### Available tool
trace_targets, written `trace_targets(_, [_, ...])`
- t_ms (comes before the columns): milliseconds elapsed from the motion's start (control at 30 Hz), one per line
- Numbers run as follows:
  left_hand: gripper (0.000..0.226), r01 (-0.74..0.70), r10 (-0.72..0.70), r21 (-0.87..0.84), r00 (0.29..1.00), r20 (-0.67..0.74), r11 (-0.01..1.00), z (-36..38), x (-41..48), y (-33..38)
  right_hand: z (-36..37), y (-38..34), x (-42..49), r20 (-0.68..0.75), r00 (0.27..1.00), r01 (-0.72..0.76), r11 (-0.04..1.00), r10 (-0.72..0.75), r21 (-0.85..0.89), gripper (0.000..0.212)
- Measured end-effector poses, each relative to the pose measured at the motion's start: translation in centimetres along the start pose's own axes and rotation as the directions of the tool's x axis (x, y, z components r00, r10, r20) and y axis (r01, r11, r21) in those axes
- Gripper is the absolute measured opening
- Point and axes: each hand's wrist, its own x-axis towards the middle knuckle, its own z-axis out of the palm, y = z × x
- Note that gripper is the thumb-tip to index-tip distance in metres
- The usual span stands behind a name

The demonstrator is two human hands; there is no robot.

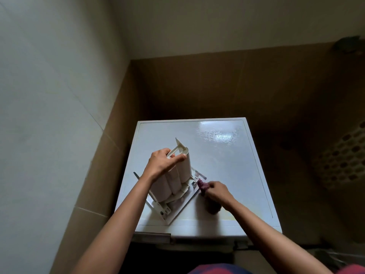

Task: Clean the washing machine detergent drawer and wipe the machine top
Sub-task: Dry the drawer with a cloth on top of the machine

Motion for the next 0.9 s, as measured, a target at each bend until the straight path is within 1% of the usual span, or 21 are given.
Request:
trace_targets(33, [0.048, 0.019, -0.019, -0.026, 1.0, -0.01, 0.999, -0.1, 0.1, 0.1, -0.5, -0.7, -0.3, 0.043, 0.997, -0.069, 0.956, 0.059, 0.287, 0.022])
trace_targets(67, [0.049, 0.039, -0.04, -0.06, 0.999, -0.012, 0.997, -0.2, 0.2, 0.2, -1.0, -1.5, -0.6, 0.09, 0.994, -0.099, 0.85, 0.062, 0.517, 0.024])
trace_targets(100, [0.05, 0.062, -0.063, -0.101, 0.998, -0.007, 0.993, -0.2, 0.4, 0.1, -1.5, -2.3, -0.7, 0.104, 0.994, -0.089, 0.741, 0.026, 0.666, 0.028])
trace_targets(167, [0.044, 0.106, -0.104, -0.199, 0.994, 0.022, 0.974, -0.1, 0.8, 0.0, -2.5, -4.2, -0.8, 0.098, 0.992, -0.03, 0.58, -0.086, 0.814, 0.032])
trace_targets(233, [0.038, 0.134, -0.129, -0.259, 0.991, 0.036, 0.957, 0.3, 1.0, 0.1, -3.3, -6.4, -1.0, 0.092, 0.977, -0.002, 0.424, -0.193, 0.906, 0.036])
trace_targets(267, [0.034, 0.136, -0.131, -0.283, 0.991, 0.036, 0.949, 0.5, 1.2, 0.3, -3.7, -7.4, -1.1, 0.096, 0.972, -0.009, 0.376, -0.212, 0.927, 0.039])
trace_targets(300, [0.031, 0.132, -0.128, -0.315, 0.991, 0.034, 0.94, 0.6, 1.3, 0.5, -3.9, -8.3, -1.2, 0.103, 0.972, -0.02, 0.365, -0.21, 0.931, 0.043])
trace_targets(333, [0.029, 0.123, -0.12, -0.358, 0.992, 0.03, 0.926, 0.6, 1.5, 0.6, -4.0, -9.0, -1.2, 0.093, 0.975, -0.006, 0.394, -0.202, 0.919, 0.044])
trace_targets(367, [0.028, 0.114, -0.112, -0.412, 0.993, 0.028, 0.904, 0.6, 1.6, 0.8, -4.0, -9.7, -1.3, 0.059, 0.976, 0.042, 0.451, -0.207, 0.892, 0.044])
trace_targets(433, [0.026, 0.109, -0.108, -0.532, 0.994, 0.033, 0.84, 0.7, 1.7, 0.9, -3.5, -11.1, -1.5, -0.09, 0.953, 0.254, 0.603, -0.289, 0.756, 0.039])
trace_targets(467, [0.025, 0.114, -0.113, -0.583, 0.993, 0.038, 0.804, 0.9, 1.6, 0.9, -3.2, -11.7, -1.8, -0.187, 0.91, 0.402, 0.671, -0.371, 0.623, 0.035])
trace_targets(500, [0.025, 0.116, -0.115, -0.632, 0.992, 0.042, 0.766, 1.3, 1.5, 0.9, -2.8, -12.2, -2.1, -0.277, 0.836, 0.548, 0.716, -0.473, 0.432, 0.032])
trace_targets(533, [0.024, 0.111, -0.112, -0.683, 0.993, 0.044, 0.722, 1.7, 1.3, 0.9, -2.4, -12.5, -2.2, -0.324, 0.752, 0.647, 0.737, -0.574, 0.196, 0.032])
trace_targets(567, [0.024, 0.103, -0.104, -0.73, 0.994, 0.044, 0.675, 2.2, 1.1, 0.9, -1.9, -12.8, -2.2, -0.318, 0.688, 0.677, 0.735, -0.653, -0.045, 0.036])
trace_targets(600, [0.024, 0.1, -0.102, -0.767, 0.994, 0.045, 0.634, 2.6, 0.9, 0.9, -1.4, -13.0, -2.1, -0.287, 0.658, 0.651, 0.718, -0.696, -0.247, 0.041])
trace_targets(633, [0.025, 0.107, -0.113, -0.791, 0.992, 0.049, 0.602, 2.9, 0.8, 0.9, -1.0, -13.2, -2.0, -0.253, 0.654, 0.612, 0.695, -0.713, -0.377, 0.046])
trace_targets(667, [0.026, 0.122, -0.132, -0.804, 0.99, 0.054, 0.583, 2.9, 0.7, 0.8, -0.6, -13.3, -1.9, -0.222, 0.658, 0.595, 0.678, -0.719, -0.431, 0.049])
trace_targets(700, [0.028, 0.139, -0.15, -0.807, 0.987, 0.064, 0.574, 2.9, 0.8, 0.7, -0.4, -13.5, -1.7, -0.197, 0.659, 0.608, 0.668, -0.726, -0.428, 0.049])
trace_targets(800, [0.031, 0.156, -0.16, -0.814, 0.984, 0.079, 0.559, 3.0, 1.4, -0.1, 0.0, -13.6, -0.8, -0.178, 0.641, 0.702, 0.664, -0.746, -0.256, 0.05])
trace_targets(867, [0.028, 0.143, -0.194, -0.831, 0.98, 0.044, 0.538, 3.6, 1.4, -0.5, 0.2, -13.0, -0.2, -0.211, 0.684, 0.681, 0.715, -0.698, -0.158, 0.05])
trace_targets(900, [0.024, 0.139, -0.228, -0.839, 0.973, 0.019, 0.526, 4.0, 1.5, -0.8, 0.3, -12.5, 0.1, -0.241, 0.73, 0.632, 0.766, -0.64, -0.118, 0.049])
